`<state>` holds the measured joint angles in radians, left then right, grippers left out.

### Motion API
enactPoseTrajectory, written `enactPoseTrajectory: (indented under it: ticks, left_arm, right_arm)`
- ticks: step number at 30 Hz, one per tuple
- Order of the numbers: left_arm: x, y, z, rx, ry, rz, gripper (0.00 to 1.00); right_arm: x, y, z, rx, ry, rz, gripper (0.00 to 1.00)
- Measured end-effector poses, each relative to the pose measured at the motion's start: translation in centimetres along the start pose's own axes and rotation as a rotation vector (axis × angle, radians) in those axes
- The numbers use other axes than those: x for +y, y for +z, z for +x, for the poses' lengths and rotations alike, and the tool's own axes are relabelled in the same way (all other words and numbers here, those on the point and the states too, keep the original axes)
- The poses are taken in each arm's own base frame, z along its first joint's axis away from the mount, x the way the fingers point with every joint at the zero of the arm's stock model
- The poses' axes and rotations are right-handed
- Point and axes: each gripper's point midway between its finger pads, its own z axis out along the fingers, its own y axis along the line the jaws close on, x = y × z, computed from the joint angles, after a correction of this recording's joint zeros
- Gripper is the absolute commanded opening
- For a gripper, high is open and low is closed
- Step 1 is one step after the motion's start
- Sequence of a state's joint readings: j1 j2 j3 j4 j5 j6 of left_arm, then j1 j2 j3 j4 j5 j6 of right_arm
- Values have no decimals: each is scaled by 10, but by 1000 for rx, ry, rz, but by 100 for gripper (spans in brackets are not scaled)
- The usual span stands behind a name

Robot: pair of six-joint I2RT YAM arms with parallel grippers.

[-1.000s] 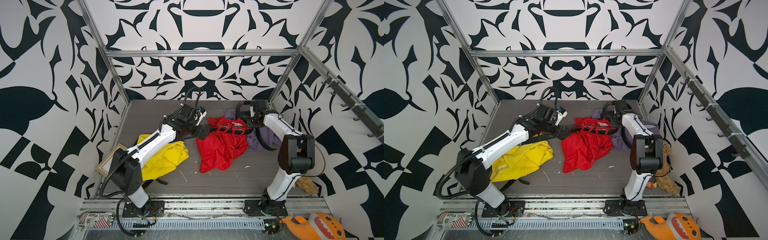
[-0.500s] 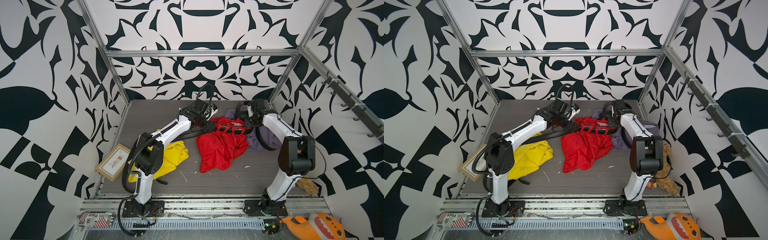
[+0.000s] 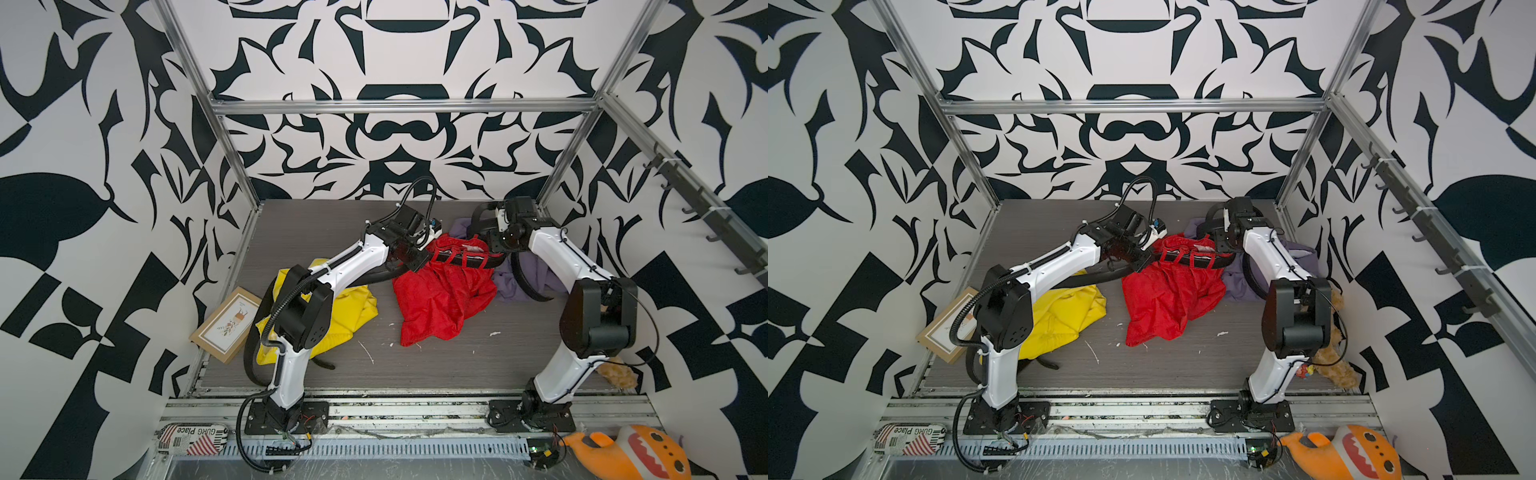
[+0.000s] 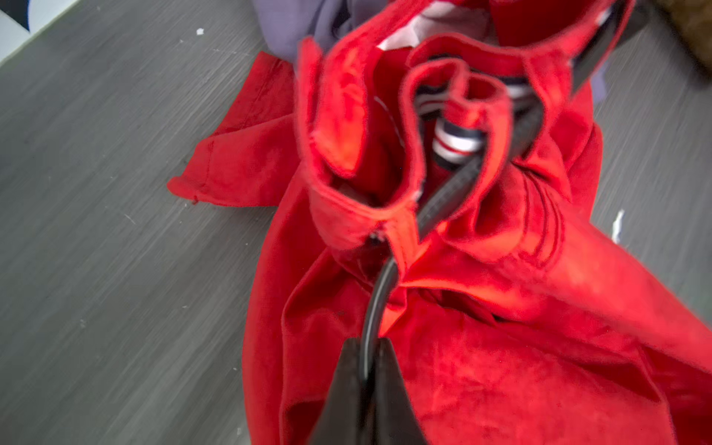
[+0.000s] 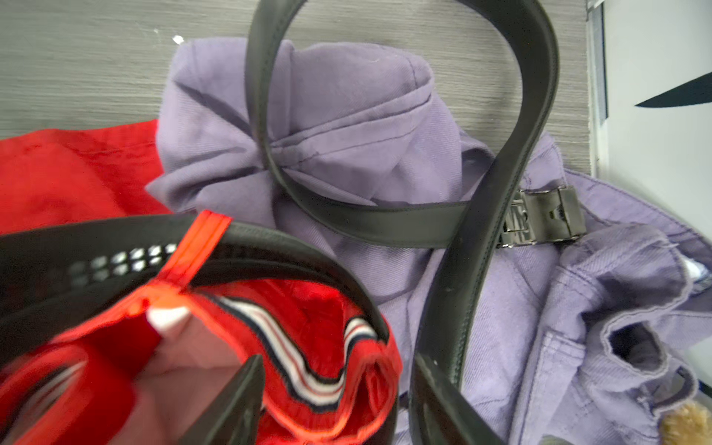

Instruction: Remove the belt from the trousers

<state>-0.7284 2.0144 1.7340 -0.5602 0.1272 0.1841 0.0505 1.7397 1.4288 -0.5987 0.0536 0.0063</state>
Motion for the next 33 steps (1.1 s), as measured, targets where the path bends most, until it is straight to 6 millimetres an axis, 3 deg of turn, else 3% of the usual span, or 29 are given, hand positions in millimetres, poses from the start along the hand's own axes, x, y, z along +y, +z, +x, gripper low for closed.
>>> enactPoseTrajectory:
  ticks: [4, 12, 16, 19, 24, 29, 33]
  left_arm:
    - [-11, -12, 8, -15, 76, -68, 0]
    - [-88, -100, 15, -160, 346, -142, 0]
    - [-104, -111, 32, -187, 409, -170, 0]
    - [-105, -103, 48, -166, 433, -194, 0]
    - [-101, -93, 59, -156, 453, -230, 0]
    - [-104, -92, 56, -176, 467, -241, 0]
    - [-106, -90, 57, -182, 480, -239, 0]
  right_arm:
    - [6, -21, -2, -19, 9, -34, 71]
    - [32, -119, -16, -196, 12, -154, 72]
    - [57, -146, -9, -235, 7, -253, 72]
    - [80, -140, 13, -185, -12, -313, 73]
    - [120, -100, 45, -33, -96, -326, 75]
    - [118, -70, 80, 89, -146, -222, 81]
    - [109, -64, 88, 109, -143, -177, 83]
